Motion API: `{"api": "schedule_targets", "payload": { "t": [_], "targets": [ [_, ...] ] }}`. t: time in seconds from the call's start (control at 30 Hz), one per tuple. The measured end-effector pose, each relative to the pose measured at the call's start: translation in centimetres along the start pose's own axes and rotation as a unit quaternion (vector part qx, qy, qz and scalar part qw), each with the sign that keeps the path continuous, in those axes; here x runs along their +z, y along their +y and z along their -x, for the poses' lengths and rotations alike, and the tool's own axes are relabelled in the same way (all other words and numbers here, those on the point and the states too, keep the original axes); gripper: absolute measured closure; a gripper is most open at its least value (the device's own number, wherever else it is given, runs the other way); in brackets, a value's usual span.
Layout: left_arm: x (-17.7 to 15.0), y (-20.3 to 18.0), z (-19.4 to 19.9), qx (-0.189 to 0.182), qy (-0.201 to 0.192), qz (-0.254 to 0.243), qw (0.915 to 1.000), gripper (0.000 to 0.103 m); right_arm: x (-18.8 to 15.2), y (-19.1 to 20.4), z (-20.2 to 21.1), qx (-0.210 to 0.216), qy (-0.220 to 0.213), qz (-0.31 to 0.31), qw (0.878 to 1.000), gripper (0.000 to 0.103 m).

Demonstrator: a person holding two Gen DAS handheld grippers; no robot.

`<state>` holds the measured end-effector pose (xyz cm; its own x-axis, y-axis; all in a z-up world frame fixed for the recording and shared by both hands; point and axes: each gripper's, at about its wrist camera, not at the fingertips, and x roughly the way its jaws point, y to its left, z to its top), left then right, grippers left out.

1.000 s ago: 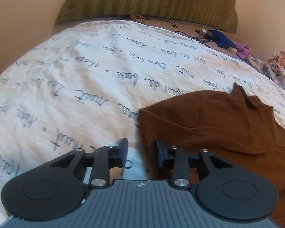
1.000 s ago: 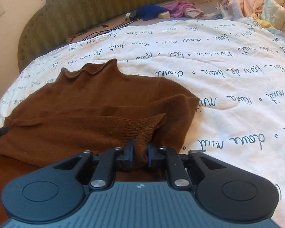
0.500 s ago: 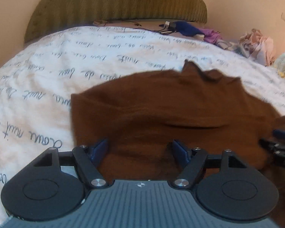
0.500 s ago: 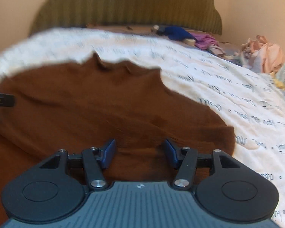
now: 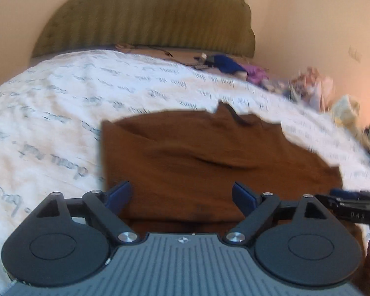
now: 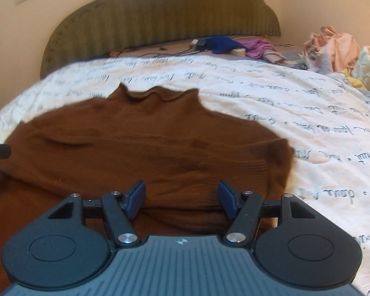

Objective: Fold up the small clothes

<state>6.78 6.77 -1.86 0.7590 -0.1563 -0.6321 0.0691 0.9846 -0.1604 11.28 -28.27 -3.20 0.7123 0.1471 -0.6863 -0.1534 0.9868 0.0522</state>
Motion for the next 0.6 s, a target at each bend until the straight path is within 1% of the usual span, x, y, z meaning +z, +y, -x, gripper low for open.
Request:
{"api": "schedule_targets", "payload": {
  "t": [0.07,0.1,0.13,0.17,0.23,0.3,0.33,0.37,0.4,0.43,0.47,0.5,0.53,0.6],
  "targets": [
    [-1.2,-0.1,-2.2,0.021,0.027,-0.021,0.9992,0.013,-0.5,-0.7,-0.1,-0.009,-0.005,-0.008,1.000,0.038],
    [-1.6,0.1,-2.5,0.026,0.016,-0.036,0.9989,0.013,-0.5,-1.1,0.0,-0.015,-0.003,-0.014,1.000,0.038],
    [-1.3,0.4,-2.4,0.024,0.023,-0.025,0.9991,0.013,-0.5,-1.6,0.2,-0.019,0.002,-0.023,1.000,0.038],
    [-1.0,0.6,-2.2,0.029,0.030,-0.015,0.9990,0.016,-0.3,-1.8,0.7,-0.021,0.007,-0.032,0.999,0.038],
    [-0.5,0.8,-1.4,0.035,0.043,-0.012,0.9984,0.019,-0.1,-1.3,2.4,-0.023,0.000,-0.034,0.999,0.038],
    [-0.5,1.1,0.4,0.006,0.038,0.017,0.9991,0.014,-0.5,-0.6,4.1,-0.009,-0.010,-0.050,0.999,0.037],
    [-0.9,1.1,1.3,-0.008,0.039,0.027,0.9988,0.014,-0.9,-0.1,4.5,0.005,-0.007,-0.059,0.998,0.037],
    [-1.4,0.8,1.6,-0.016,0.048,0.029,0.9983,0.014,-1.4,0.9,4.8,0.022,0.000,-0.058,0.998,0.037],
    [-2.3,0.0,1.7,-0.023,0.065,0.017,0.9975,0.014,-2.0,2.0,4.9,0.028,0.004,-0.041,0.999,0.035],
    [-3.3,-0.9,1.7,-0.017,0.076,-0.005,0.9969,0.013,-2.8,3.2,4.5,0.014,0.019,-0.021,0.999,0.034],
    [-4.4,-1.6,1.8,0.002,0.079,-0.038,0.9962,0.012,-3.8,4.1,3.9,-0.012,0.037,-0.004,0.999,0.031],
    [-5.4,-2.2,2.2,0.021,0.072,-0.070,0.9947,0.012,-4.8,4.4,4.4,-0.019,0.018,-0.001,1.000,0.029],
    [-6.2,-2.2,2.6,0.028,0.070,-0.083,0.9937,0.010,-5.6,4.5,4.9,-0.025,0.009,-0.004,1.000,0.028],
    [-7.3,-1.6,4.0,0.032,0.071,-0.084,0.9934,0.009,-6.6,4.4,6.4,-0.030,0.012,-0.005,0.999,0.027]
  ]
}}
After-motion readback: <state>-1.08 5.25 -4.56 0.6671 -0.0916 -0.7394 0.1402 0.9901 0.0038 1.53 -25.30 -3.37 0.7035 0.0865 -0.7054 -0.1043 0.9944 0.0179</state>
